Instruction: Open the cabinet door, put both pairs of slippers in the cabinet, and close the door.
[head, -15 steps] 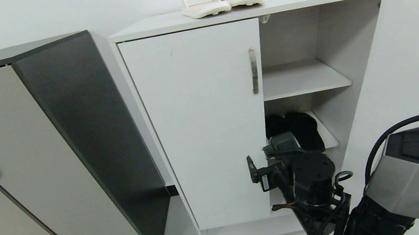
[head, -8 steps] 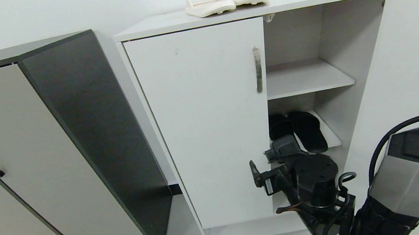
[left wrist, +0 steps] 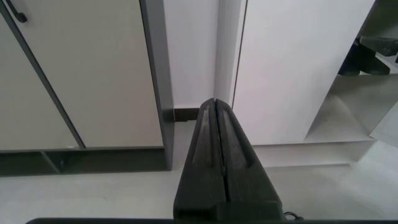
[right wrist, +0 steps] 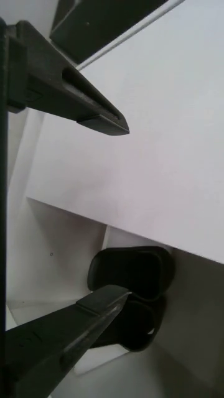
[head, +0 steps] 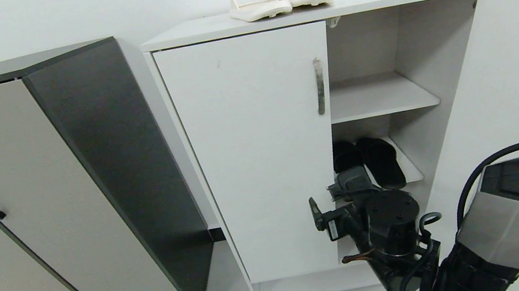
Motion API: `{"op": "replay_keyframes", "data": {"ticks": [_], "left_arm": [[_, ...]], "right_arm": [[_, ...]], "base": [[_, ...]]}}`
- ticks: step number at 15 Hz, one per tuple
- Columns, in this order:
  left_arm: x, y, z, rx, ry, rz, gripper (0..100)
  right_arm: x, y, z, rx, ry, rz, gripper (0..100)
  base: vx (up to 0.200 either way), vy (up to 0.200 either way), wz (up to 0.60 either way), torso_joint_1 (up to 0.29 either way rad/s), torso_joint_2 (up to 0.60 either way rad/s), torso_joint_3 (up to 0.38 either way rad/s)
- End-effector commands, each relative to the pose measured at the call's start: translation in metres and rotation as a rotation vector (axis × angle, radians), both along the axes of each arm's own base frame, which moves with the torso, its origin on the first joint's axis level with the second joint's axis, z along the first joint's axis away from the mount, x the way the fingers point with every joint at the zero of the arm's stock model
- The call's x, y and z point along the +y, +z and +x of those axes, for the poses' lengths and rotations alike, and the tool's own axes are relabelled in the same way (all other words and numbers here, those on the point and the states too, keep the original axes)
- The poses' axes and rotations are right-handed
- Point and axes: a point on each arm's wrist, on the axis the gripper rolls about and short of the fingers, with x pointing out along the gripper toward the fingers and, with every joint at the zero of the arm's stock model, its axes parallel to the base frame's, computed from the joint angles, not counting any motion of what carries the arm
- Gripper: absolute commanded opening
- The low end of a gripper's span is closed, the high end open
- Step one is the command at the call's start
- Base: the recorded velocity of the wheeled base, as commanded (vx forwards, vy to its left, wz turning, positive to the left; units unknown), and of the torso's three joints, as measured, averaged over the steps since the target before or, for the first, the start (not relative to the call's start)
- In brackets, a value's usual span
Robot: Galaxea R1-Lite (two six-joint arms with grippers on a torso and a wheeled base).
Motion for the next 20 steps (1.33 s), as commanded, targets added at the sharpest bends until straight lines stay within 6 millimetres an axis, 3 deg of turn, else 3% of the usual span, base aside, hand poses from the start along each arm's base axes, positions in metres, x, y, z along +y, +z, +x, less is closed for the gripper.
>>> {"op": "replay_keyframes", "data": {"ticks": [1,6,20], "left_arm": [[0.0,-0.0002,0.0,0.001,0.001,0.0,0],[0.0,0.0,0.0,0.0,0.001,0.0,0],[0.0,-0.0002,0.0,0.001,0.001,0.0,0]], "right_arm": [[0.0006,-0.0015,0.0004,0.002,0.0,-0.003,100],[0.0007,-0.0012,0.0005,0.0,-0.001,-0.003,100],[0.0007,-0.0027,0.0005,0.003,-0.001,-0.011,100]], "base": [[0.0,0.0,0.0,0.0,0.0,0.0],[0.0,0.0,0.0,0.015,-0.17,-0.244],[0.0,0.0,0.0,0.129,-0.48,-0.335]]}}
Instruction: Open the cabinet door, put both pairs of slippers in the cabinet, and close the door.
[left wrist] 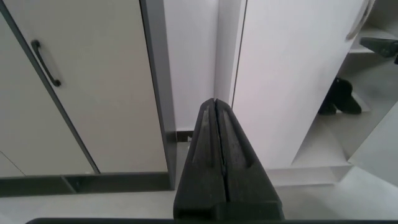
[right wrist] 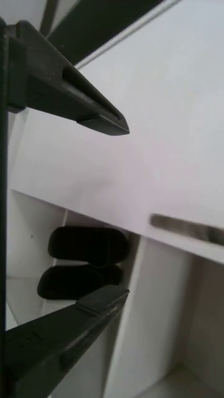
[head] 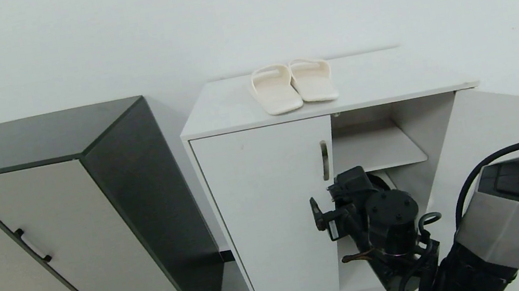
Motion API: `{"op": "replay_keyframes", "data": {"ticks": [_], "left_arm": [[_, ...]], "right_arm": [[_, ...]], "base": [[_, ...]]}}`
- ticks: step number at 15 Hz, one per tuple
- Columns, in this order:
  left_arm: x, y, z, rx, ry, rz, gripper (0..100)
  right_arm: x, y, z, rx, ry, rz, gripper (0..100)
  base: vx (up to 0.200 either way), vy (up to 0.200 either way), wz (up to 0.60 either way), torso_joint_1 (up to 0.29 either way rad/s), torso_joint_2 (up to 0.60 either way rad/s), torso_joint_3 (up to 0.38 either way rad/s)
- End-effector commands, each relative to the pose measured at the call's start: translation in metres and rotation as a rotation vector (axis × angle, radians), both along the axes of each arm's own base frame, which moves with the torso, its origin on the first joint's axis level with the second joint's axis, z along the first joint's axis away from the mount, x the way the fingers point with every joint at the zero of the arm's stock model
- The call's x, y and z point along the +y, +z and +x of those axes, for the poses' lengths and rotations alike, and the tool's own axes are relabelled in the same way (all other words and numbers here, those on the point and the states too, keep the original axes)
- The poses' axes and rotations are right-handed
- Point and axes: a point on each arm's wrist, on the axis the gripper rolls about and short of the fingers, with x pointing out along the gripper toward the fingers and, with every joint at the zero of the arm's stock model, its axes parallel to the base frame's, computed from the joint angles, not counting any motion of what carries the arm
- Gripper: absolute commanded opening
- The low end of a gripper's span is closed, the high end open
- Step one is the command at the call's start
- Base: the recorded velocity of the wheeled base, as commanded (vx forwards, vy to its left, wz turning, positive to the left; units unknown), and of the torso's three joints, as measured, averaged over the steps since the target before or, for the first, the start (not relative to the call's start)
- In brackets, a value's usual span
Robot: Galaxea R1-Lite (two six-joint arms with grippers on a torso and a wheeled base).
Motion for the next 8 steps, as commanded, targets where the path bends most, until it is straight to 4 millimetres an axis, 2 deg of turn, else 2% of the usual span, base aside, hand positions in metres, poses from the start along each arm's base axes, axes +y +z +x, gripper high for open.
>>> {"op": "replay_keyframes", "data": {"ticks": [1,8], "left_arm": [[0.0,-0.0001,0.0,0.001,0.001,0.0,0],[0.0,0.0,0.0,-0.001,-0.002,0.0,0]], "right_arm": [[0.0005,-0.0011,-0.0005,0.002,0.002,-0.003,100],[0.0009,-0.001,-0.0009,0.001,0.004,-0.002,100]], "base": [[0.0,0.0,0.0,0.183,-0.49,-0.3],[0.0,0.0,0.0,0.209,-0.52,-0.313]]}}
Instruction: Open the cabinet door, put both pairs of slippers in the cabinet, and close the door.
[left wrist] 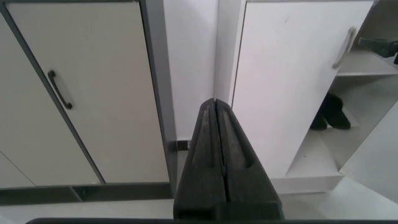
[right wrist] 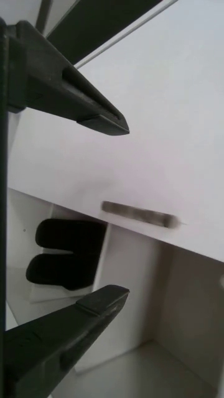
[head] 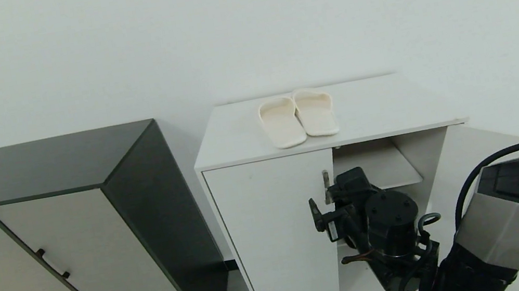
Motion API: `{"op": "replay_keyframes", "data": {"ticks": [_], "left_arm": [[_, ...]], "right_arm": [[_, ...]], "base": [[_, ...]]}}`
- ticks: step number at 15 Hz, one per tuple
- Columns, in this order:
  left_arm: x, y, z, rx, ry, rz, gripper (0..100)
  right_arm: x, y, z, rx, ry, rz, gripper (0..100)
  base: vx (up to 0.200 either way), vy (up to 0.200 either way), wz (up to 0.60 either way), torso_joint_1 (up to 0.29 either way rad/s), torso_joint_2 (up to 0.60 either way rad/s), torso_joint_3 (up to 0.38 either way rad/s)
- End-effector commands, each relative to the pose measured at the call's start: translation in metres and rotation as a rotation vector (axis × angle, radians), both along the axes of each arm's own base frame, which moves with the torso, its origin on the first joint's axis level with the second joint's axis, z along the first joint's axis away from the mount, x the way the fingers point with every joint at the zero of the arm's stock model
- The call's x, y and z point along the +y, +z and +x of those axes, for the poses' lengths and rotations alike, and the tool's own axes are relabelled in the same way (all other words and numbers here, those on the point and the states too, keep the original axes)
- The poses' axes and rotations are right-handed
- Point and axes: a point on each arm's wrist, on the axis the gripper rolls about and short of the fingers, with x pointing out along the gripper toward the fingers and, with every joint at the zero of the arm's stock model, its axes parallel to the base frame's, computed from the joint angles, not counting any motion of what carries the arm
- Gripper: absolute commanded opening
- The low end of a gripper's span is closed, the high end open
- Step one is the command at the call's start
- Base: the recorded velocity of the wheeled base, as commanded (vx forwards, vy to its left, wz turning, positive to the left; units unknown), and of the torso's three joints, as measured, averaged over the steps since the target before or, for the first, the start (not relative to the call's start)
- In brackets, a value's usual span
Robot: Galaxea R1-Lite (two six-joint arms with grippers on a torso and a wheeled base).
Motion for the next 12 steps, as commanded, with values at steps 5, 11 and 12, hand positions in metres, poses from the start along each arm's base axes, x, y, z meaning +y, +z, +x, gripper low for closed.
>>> {"op": "replay_keyframes", "data": {"ticks": [5,11,12], "left_arm": [[0.0,0.0001,0.0,-0.001,-0.001,0.0,0],[0.0,-0.0001,0.0,0.001,0.001,0.0,0],[0.0,-0.0001,0.0,0.001,0.001,0.0,0]], "right_arm": [[0.0005,-0.0004,0.0001,0.0,0.001,0.0,100],[-0.0037,-0.002,0.0039,-0.001,-0.011,-0.025,100],[-0.0039,-0.0009,0.0045,-0.009,-0.011,-0.029,100]], "base": [[0.0,0.0,0.0,0.247,-0.57,-0.321],[0.0,0.0,0.0,0.239,-0.51,-0.28],[0.0,0.0,0.0,0.095,-0.22,-0.1]]}}
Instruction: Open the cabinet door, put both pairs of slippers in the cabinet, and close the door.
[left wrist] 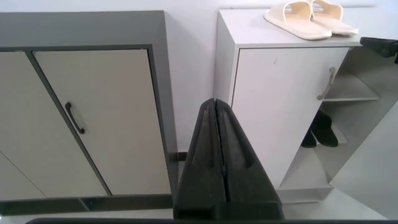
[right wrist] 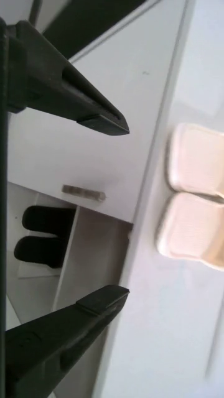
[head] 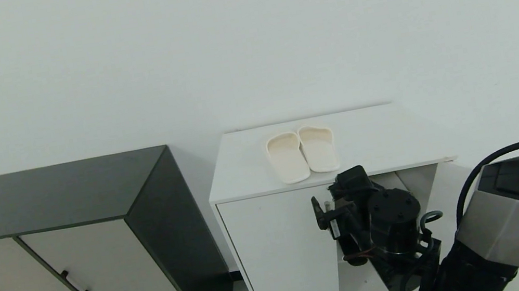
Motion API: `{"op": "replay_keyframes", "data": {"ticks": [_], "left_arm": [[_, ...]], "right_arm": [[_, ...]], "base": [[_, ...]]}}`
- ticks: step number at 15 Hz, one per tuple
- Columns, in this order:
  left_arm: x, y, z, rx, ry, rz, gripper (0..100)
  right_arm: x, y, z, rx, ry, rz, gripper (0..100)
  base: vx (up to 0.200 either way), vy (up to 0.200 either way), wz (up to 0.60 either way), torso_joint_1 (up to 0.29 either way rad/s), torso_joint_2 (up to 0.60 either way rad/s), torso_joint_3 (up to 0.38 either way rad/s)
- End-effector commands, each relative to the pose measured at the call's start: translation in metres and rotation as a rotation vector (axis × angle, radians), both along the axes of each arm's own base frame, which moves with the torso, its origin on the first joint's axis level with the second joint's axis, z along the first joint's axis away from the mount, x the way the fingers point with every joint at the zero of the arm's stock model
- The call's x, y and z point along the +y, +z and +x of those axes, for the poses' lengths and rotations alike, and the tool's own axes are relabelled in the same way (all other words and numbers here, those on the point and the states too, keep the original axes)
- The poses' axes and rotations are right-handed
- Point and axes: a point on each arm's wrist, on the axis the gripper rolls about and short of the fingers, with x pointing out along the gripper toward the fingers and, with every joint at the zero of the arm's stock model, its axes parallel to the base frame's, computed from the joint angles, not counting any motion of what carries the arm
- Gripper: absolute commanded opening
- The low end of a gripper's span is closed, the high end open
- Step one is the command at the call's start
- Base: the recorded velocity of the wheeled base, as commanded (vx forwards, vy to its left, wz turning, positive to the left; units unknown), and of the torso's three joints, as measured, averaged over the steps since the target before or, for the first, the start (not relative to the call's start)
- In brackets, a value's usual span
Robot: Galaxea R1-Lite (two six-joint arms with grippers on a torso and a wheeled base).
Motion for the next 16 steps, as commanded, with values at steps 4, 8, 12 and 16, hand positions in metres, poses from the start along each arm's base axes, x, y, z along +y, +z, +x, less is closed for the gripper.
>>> {"op": "replay_keyframes", "data": {"ticks": [4,8,12,16], "left_arm": [[0.0,0.0,0.0,0.001,-0.001,0.0,0],[0.0,0.0,0.0,0.001,-0.001,0.001,0],[0.0,0.0,0.0,0.001,-0.001,0.001,0],[0.0,0.0,0.0,-0.001,-0.001,0.001,0]], "right_arm": [[0.003,0.003,0.001,-0.036,0.011,-0.026,100],[0.01,0.045,-0.004,0.042,0.044,0.01,100],[0.021,0.068,-0.012,0.083,0.073,0.12,100],[0.021,0.063,-0.012,0.127,0.067,0.099,100]], "base": [[0.0,0.0,0.0,0.01,-0.02,-0.013],[0.0,0.0,0.0,0.0,0.0,0.0],[0.0,0.0,0.0,0.0,0.0,0.0],[0.0,0.0,0.0,0.0,0.0,0.0]]}}
